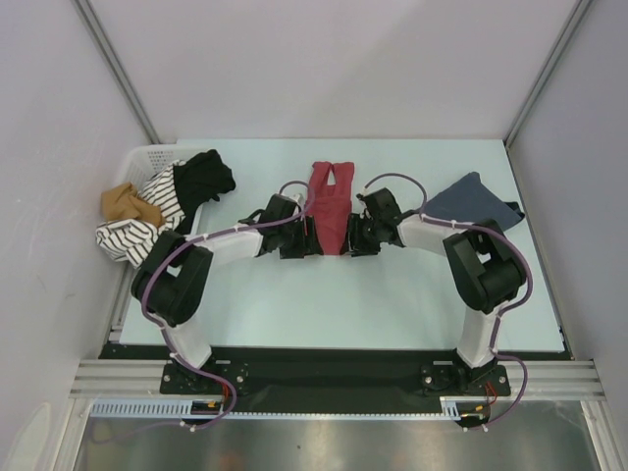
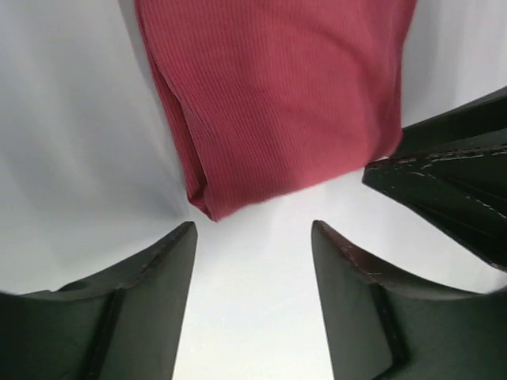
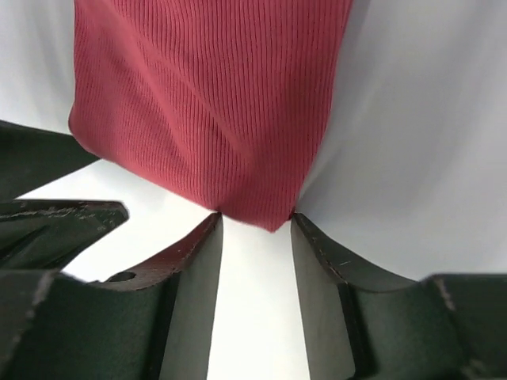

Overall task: Fold and stack the tank tops
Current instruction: Fold the tank top

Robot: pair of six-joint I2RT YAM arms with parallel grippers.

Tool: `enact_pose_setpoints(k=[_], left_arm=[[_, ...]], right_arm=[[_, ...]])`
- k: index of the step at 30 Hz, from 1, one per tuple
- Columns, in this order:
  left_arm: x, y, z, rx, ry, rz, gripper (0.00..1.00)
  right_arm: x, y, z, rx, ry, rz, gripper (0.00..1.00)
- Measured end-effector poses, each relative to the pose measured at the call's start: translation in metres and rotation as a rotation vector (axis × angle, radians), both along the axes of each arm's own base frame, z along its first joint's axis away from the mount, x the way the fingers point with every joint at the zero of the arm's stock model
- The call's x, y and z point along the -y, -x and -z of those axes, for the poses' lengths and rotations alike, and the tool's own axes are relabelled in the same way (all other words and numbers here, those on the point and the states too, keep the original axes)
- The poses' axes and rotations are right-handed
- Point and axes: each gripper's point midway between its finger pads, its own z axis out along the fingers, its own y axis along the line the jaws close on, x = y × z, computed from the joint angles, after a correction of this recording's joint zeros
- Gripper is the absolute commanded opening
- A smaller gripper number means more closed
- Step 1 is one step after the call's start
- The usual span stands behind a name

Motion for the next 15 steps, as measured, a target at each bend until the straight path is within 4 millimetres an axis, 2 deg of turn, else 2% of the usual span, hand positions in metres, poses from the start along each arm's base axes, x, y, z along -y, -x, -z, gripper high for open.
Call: enact_pose_setpoints(k=[2, 5, 7, 8, 10, 11, 12, 15], left_arm=[[-0.001, -0.004, 0.004, 0.003, -0.018, -0.005, 0.54], [-0.003, -0.011, 0.014, 0.001, -0.050, -0.020, 0.43], [-0.005, -0.016, 0.015, 0.015, -0.070, -0.030, 0.41], [-0.006, -0.017, 0.015, 0.016, -0.074, -0.033, 0.35], [-0.006, -0.018, 0.017, 0.019, -0.078, -0.036, 0.23], [-0.006, -0.019, 0.018, 0.021, -0.083, -0.034, 0.09], [-0.006, -0.019, 0.019, 0.021, -0.082, -0.034, 0.01], [-0.004, -0.018, 0.019, 0.029, -0.095, -0.028, 0.00]], right_arm=[[0.000, -0.004, 0.002, 0.003, 0.019, 0.001, 0.36], [-0.001, -0.010, 0.004, 0.014, 0.042, 0.003, 0.33], [-0.001, -0.010, 0.005, 0.023, 0.058, 0.002, 0.31], [-0.001, -0.010, 0.005, 0.029, 0.065, 0.001, 0.21], [-0.001, -0.011, 0.007, 0.037, 0.080, -0.003, 0.11], [-0.001, -0.011, 0.007, 0.037, 0.084, -0.005, 0.00], [-0.001, -0.011, 0.008, 0.040, 0.090, -0.008, 0.00], [-0.002, -0.009, 0.008, 0.045, 0.102, -0.009, 0.00]])
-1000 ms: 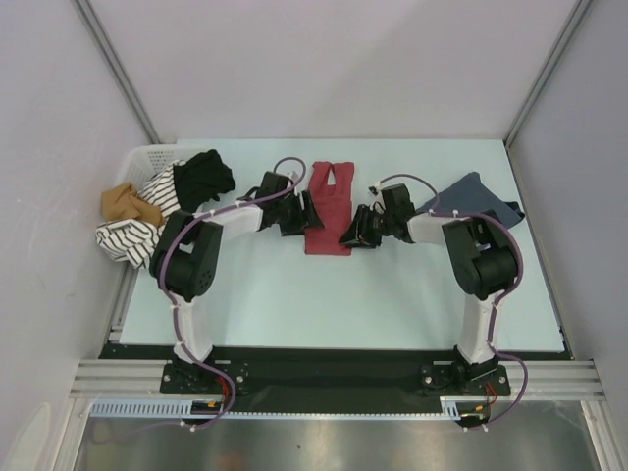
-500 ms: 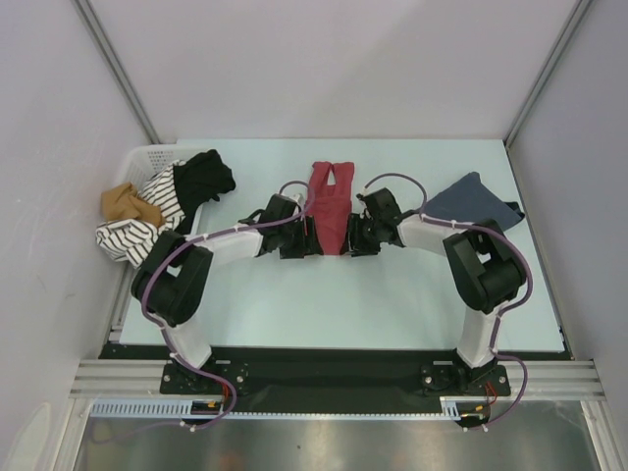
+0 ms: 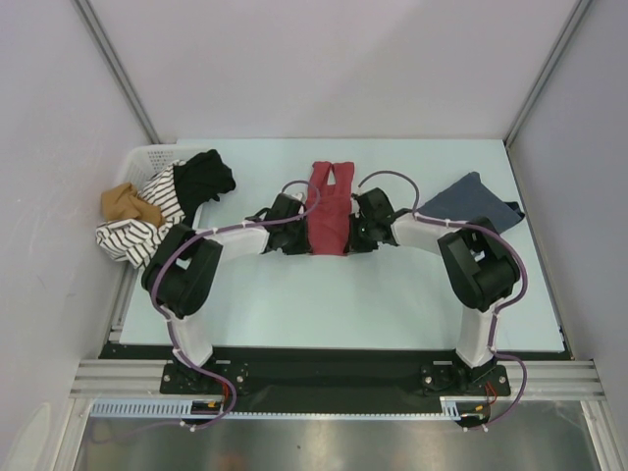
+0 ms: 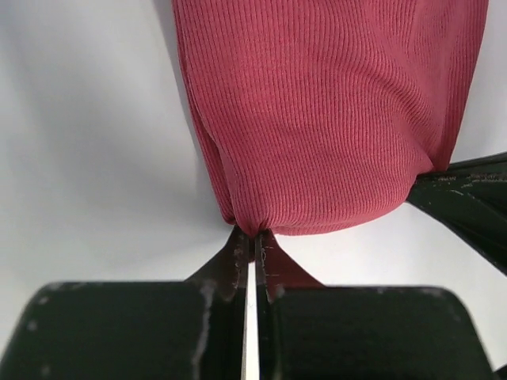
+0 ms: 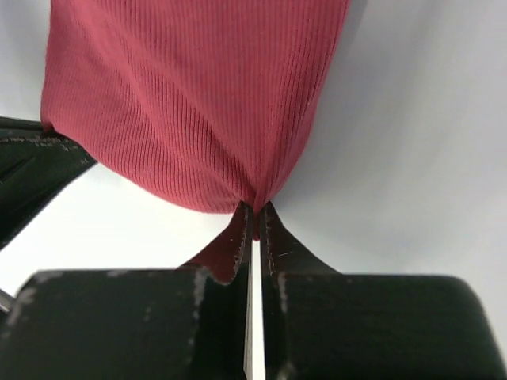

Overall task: Fold and stack the tank tops
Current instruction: Fold the tank top

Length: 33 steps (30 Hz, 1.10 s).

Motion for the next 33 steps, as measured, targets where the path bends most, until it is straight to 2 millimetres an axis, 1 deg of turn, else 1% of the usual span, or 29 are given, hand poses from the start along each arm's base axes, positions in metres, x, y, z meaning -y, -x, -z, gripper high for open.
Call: enact_pose_setpoints(k=[2, 3, 4, 6, 10, 12, 13, 15, 17, 19, 22, 24, 25, 27, 28, 29, 31, 33], left_arm=[[0.001, 0.002, -0.001, 0.010, -0.010, 0.000, 0.00], [0.001, 0.007, -0.001, 0.013, -0.014, 0.004, 0.00], [0.000, 0.012, 0.000, 0.015, -0.016, 0.009, 0.00], [0.000, 0.034, 0.000, 0.013, -0.023, 0.033, 0.00], [0.006, 0.088, 0.002, 0.002, -0.027, 0.100, 0.00], [0.008, 0.114, 0.002, -0.003, -0.021, 0.125, 0.00], [0.008, 0.126, 0.002, -0.007, -0.016, 0.135, 0.01], [0.008, 0.147, 0.002, -0.009, -0.002, 0.152, 0.00], [0.007, 0.161, 0.002, -0.016, 0.010, 0.156, 0.00], [0.005, 0.167, 0.002, -0.015, 0.014, 0.148, 0.00], [0.005, 0.168, 0.002, -0.020, 0.019, 0.132, 0.01], [0.006, 0.168, 0.002, -0.021, 0.021, 0.128, 0.00], [0.006, 0.168, 0.002, -0.022, 0.021, 0.125, 0.00], [0.005, 0.168, 0.002, -0.023, 0.022, 0.122, 0.00], [0.005, 0.168, 0.002, -0.022, 0.022, 0.119, 0.00], [0.005, 0.169, 0.002, -0.023, 0.023, 0.116, 0.00], [0.004, 0.168, 0.002, -0.021, 0.023, 0.113, 0.00], [0.004, 0.168, 0.002, -0.018, 0.021, 0.111, 0.00]], right_arm=[[0.000, 0.004, 0.000, 0.012, 0.010, -0.001, 0.00], [0.001, 0.008, -0.001, 0.020, 0.015, 0.000, 0.00], [0.003, 0.017, 0.000, 0.023, 0.020, -0.006, 0.00], [0.006, 0.040, 0.000, 0.015, 0.030, -0.021, 0.00], [0.012, 0.103, 0.001, -0.012, 0.048, -0.070, 0.00], [0.013, 0.132, 0.002, -0.020, 0.057, -0.093, 0.18], [0.014, 0.141, 0.001, -0.025, 0.059, -0.097, 0.26], [0.017, 0.164, 0.001, -0.037, 0.059, -0.110, 0.33], [0.025, 0.179, 0.000, -0.052, 0.065, -0.104, 0.34], [0.033, 0.184, -0.008, -0.046, 0.062, -0.081, 0.34], [0.036, 0.179, -0.034, 0.015, 0.008, -0.054, 0.34], [0.032, 0.173, -0.053, 0.062, -0.051, -0.050, 0.30], [0.029, 0.171, -0.062, 0.082, -0.088, -0.052, 0.24], [0.019, 0.166, -0.078, 0.114, -0.166, -0.073, 0.16], [0.013, 0.163, -0.084, 0.129, -0.201, -0.082, 0.09], [0.009, 0.160, -0.088, 0.137, -0.225, -0.091, 0.00], [-0.001, 0.154, -0.089, 0.136, -0.264, -0.107, 0.00], [-0.012, 0.147, -0.084, 0.125, -0.300, -0.125, 0.00]])
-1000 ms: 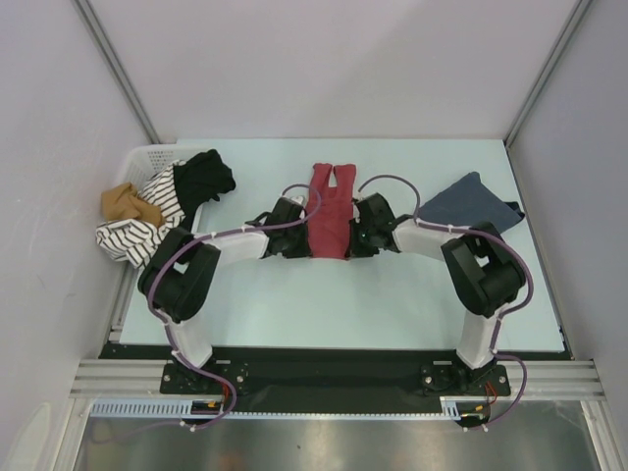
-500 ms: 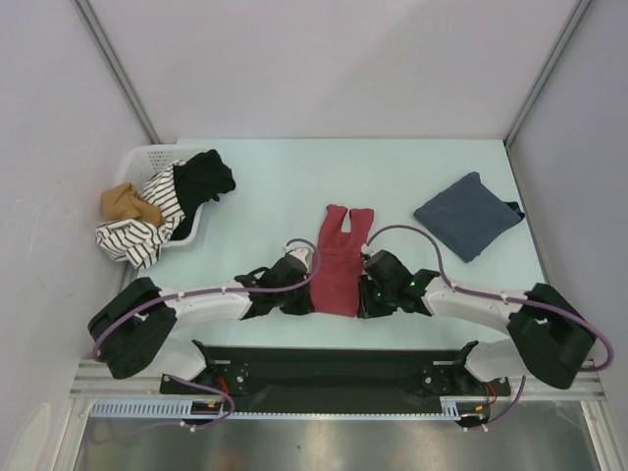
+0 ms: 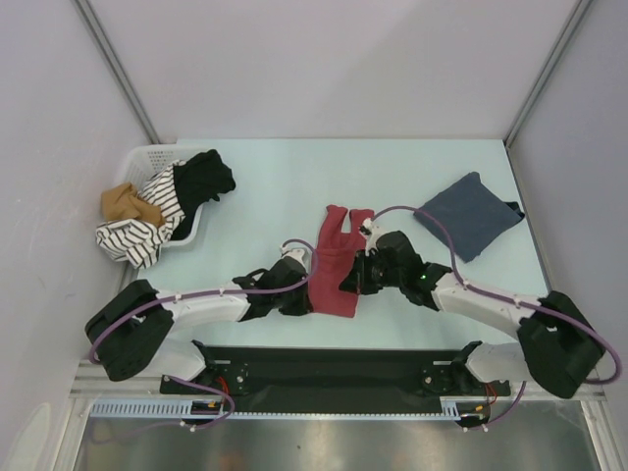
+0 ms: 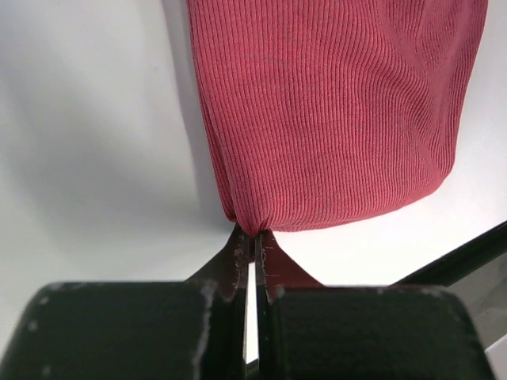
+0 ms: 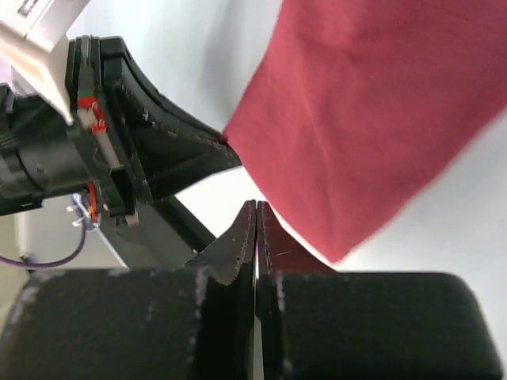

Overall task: Fold and stack the tank tops
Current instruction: Fold the tank top

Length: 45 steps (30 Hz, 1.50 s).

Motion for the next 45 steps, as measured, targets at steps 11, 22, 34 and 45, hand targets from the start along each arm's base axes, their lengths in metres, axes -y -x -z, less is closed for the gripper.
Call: enact_pose_setpoints(k=[11, 22, 34, 45], left_arm=[[-0.002, 0.000, 0.000, 0.007, -0.003, -0.005, 0.00], [-0.006, 0.003, 0.000, 0.011, -0.001, -0.005, 0.00], [-0.006, 0.003, 0.000, 0.012, 0.000, -0.003, 0.00], [-0.005, 0.006, -0.001, 0.015, 0.005, 0.005, 0.00]], right_arm=[[-0.050, -0.025, 0.033, -0.044, -0.180, -0.111, 0.00], [-0.046, -0.070, 0.070, -0.058, -0.272, -0.073, 0.00], [-0.041, -0.165, 0.045, 0.024, -0.316, 0.018, 0.00], [-0.008, -0.122, 0.022, 0.012, -0.194, 0.074, 0.53]])
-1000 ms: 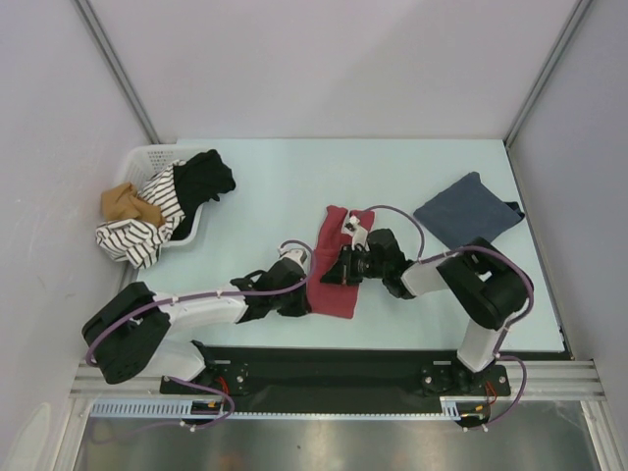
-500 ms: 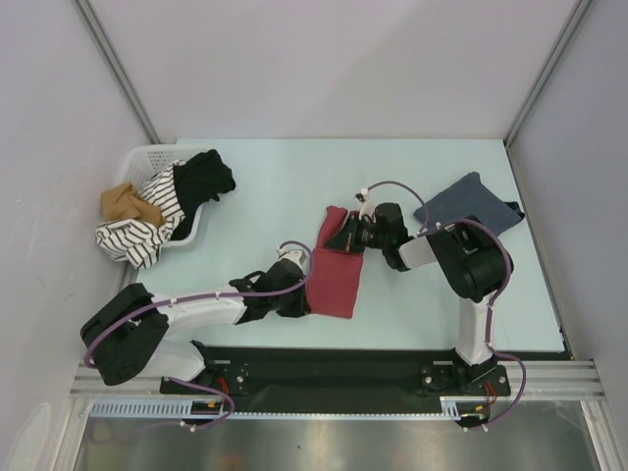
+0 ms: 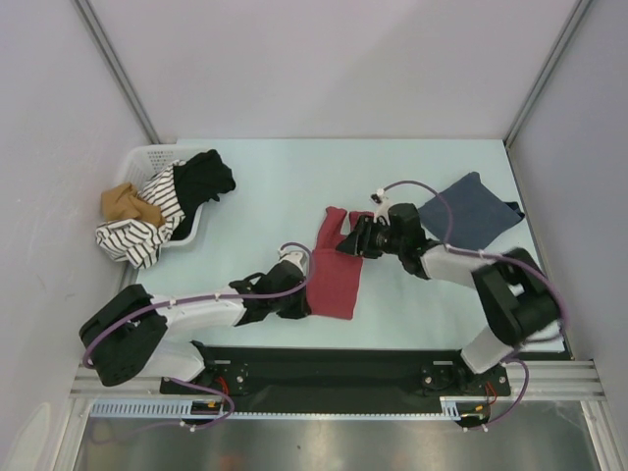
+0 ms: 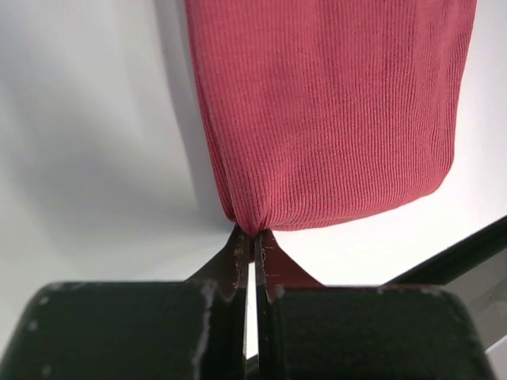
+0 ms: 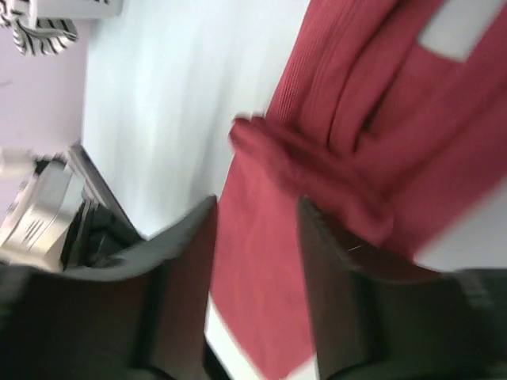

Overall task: Fold and stack the tank tops
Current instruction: Fold the tank top

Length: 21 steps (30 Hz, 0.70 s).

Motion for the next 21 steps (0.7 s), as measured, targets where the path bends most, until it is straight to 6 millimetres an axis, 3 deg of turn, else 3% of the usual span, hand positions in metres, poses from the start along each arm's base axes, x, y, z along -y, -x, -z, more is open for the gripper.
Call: enact_pose_setpoints(k=[4, 6, 9, 13, 16, 18, 21], left_arm=[[0.004, 0.007, 0.000, 0.000, 0.000, 0.026, 0.00], [0.008, 0.012, 0.000, -0.001, 0.001, 0.044, 0.00], [0.014, 0.020, 0.001, -0.001, 0.004, 0.073, 0.00], [0.020, 0.026, 0.001, 0.000, 0.005, 0.090, 0.01], [0.020, 0.026, 0.001, -0.002, 0.006, 0.080, 0.01], [0.020, 0.026, 0.001, -0.003, 0.007, 0.077, 0.01], [0.020, 0.026, 0.001, -0.003, 0.007, 0.075, 0.01]], right_arm=[[0.021, 0.024, -0.037, 0.079, 0.065, 0.064, 0.71], [0.031, 0.025, -0.044, 0.098, 0.104, 0.100, 0.82], [0.057, 0.022, -0.027, 0.056, 0.209, 0.170, 0.89], [0.078, 0.012, 0.003, -0.042, 0.375, 0.218, 0.88], [0.074, -0.009, 0.010, -0.064, 0.475, 0.221, 0.92], [0.068, -0.025, 0.011, -0.063, 0.519, 0.219, 1.00], [0.055, -0.041, 0.014, -0.055, 0.561, 0.207, 1.00]])
